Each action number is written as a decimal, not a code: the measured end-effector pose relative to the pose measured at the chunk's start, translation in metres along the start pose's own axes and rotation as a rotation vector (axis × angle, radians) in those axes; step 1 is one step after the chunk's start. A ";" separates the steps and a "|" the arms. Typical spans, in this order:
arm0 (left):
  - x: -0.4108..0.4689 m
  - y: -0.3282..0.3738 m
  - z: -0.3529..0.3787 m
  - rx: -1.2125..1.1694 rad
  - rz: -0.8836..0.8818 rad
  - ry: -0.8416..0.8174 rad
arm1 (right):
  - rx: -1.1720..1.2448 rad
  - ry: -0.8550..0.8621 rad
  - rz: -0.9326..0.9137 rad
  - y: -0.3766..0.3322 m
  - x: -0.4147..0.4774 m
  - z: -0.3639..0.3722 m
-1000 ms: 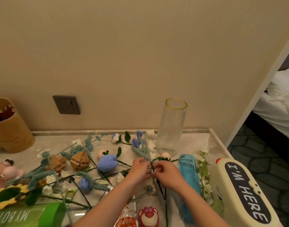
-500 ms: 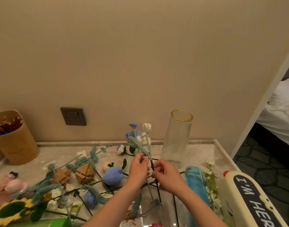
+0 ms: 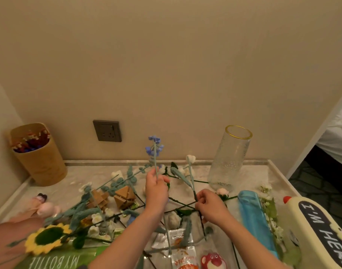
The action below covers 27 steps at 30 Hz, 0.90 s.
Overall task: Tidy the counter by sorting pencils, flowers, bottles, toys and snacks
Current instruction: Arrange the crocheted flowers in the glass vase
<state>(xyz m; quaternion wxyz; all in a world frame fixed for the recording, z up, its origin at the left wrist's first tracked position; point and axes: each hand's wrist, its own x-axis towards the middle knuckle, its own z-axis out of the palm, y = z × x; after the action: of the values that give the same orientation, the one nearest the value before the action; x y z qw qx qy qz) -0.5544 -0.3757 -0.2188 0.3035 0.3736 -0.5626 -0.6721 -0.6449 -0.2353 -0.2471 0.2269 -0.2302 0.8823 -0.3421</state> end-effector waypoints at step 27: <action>0.007 0.008 -0.093 0.082 -0.103 -0.080 | -0.434 -0.197 -0.411 -0.080 0.046 0.077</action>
<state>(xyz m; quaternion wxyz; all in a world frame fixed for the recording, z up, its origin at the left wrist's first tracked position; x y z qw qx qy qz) -0.4802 -0.4325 -0.2204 0.2302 0.3872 -0.5813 -0.6776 -0.6186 -0.3528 -0.2524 0.1830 -0.4790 0.8434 -0.1603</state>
